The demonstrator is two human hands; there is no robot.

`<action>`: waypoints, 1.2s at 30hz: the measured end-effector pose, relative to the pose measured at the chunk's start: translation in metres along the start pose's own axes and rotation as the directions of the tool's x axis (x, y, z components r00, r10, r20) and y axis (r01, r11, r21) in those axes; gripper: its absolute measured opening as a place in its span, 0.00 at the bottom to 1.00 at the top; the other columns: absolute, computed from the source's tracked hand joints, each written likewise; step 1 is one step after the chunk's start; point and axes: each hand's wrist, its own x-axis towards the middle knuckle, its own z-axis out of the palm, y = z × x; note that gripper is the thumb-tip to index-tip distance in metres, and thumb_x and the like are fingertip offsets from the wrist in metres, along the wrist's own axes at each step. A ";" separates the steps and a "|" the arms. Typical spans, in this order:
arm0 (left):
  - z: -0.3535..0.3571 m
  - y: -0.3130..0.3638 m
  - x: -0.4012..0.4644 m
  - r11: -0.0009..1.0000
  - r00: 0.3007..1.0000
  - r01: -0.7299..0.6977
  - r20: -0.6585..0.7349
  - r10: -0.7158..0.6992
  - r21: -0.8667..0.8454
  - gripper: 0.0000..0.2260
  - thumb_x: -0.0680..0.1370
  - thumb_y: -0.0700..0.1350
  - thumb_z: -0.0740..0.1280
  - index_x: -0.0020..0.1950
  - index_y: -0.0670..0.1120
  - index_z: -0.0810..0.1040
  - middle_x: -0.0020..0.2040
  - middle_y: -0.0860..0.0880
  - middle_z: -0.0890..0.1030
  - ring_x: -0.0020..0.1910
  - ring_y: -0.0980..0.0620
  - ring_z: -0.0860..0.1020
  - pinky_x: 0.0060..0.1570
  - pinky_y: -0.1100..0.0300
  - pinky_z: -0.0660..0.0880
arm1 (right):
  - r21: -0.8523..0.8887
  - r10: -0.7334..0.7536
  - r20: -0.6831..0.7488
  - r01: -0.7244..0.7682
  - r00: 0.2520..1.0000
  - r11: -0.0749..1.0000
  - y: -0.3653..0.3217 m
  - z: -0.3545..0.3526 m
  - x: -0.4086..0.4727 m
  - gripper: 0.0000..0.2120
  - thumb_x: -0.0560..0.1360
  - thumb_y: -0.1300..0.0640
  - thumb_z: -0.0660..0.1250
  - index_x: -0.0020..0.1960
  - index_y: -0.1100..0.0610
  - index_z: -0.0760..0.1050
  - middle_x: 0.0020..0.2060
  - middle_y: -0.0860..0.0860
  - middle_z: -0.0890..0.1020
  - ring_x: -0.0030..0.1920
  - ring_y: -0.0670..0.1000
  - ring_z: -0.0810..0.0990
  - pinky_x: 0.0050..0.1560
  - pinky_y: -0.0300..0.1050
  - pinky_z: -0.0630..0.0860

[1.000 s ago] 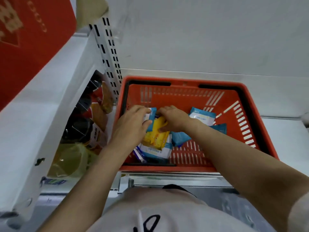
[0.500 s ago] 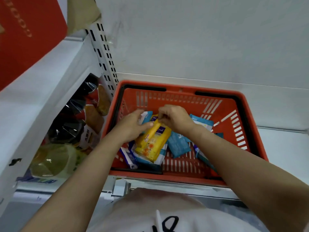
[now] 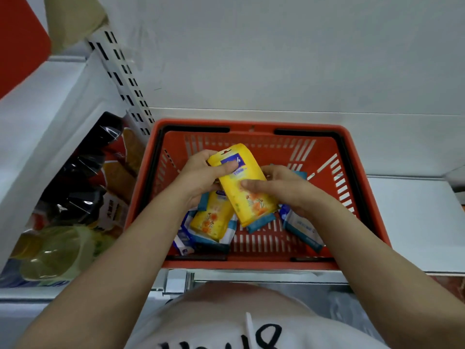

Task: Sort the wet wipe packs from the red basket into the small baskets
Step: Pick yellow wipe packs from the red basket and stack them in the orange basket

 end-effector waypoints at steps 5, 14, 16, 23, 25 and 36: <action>-0.005 -0.012 0.021 0.877 0.982 -0.110 0.186 0.024 0.468 0.17 0.77 0.51 0.70 0.64 0.50 0.75 0.59 0.46 0.80 0.57 0.51 0.80 0.54 0.55 0.79 | -0.113 -0.074 -0.367 0.034 0.927 0.993 0.005 -0.025 -0.012 0.16 0.71 0.51 0.77 0.54 0.58 0.80 0.45 0.55 0.86 0.46 0.56 0.85 0.51 0.59 0.82; -0.011 -0.043 0.050 0.166 0.924 -0.259 0.294 -0.245 0.951 0.50 0.69 0.58 0.77 0.80 0.54 0.49 0.80 0.46 0.57 0.77 0.43 0.58 0.73 0.49 0.61 | -0.015 -0.048 -0.319 0.045 0.946 0.999 0.026 -0.043 -0.041 0.10 0.73 0.52 0.75 0.52 0.53 0.79 0.46 0.51 0.86 0.42 0.50 0.86 0.41 0.47 0.82; -0.005 -0.041 0.050 0.100 0.944 -0.218 0.235 -0.231 0.971 0.53 0.65 0.61 0.78 0.80 0.53 0.49 0.79 0.44 0.57 0.76 0.41 0.58 0.72 0.47 0.63 | -0.018 -0.045 -0.312 0.041 0.949 0.999 0.029 -0.043 -0.042 0.10 0.73 0.52 0.75 0.52 0.52 0.79 0.45 0.51 0.86 0.43 0.50 0.86 0.42 0.48 0.82; -0.007 -0.024 0.036 0.517 0.987 0.010 0.073 -0.141 0.856 0.23 0.65 0.51 0.81 0.54 0.42 0.81 0.61 0.46 0.80 0.61 0.46 0.76 0.54 0.56 0.71 | 0.065 -0.063 -0.296 0.086 0.953 0.994 0.031 -0.052 -0.048 0.11 0.72 0.51 0.75 0.52 0.52 0.79 0.42 0.48 0.87 0.40 0.48 0.86 0.37 0.43 0.81; -0.010 -0.016 0.024 0.709 0.997 0.034 0.025 -0.072 0.704 0.14 0.66 0.46 0.81 0.44 0.43 0.79 0.48 0.46 0.82 0.52 0.45 0.79 0.47 0.54 0.72 | 0.120 -0.082 -0.320 0.126 0.944 0.985 0.031 -0.052 -0.050 0.12 0.72 0.52 0.76 0.52 0.53 0.79 0.41 0.47 0.87 0.39 0.47 0.86 0.33 0.38 0.79; 0.036 0.009 -0.068 0.992 0.993 -0.084 -0.092 0.076 -0.095 0.11 0.72 0.45 0.76 0.48 0.44 0.77 0.40 0.47 0.85 0.38 0.52 0.84 0.37 0.58 0.81 | 0.507 -0.112 -0.174 0.187 0.978 0.841 0.019 -0.031 -0.091 0.26 0.70 0.55 0.74 0.65 0.64 0.75 0.57 0.61 0.83 0.52 0.58 0.83 0.53 0.54 0.81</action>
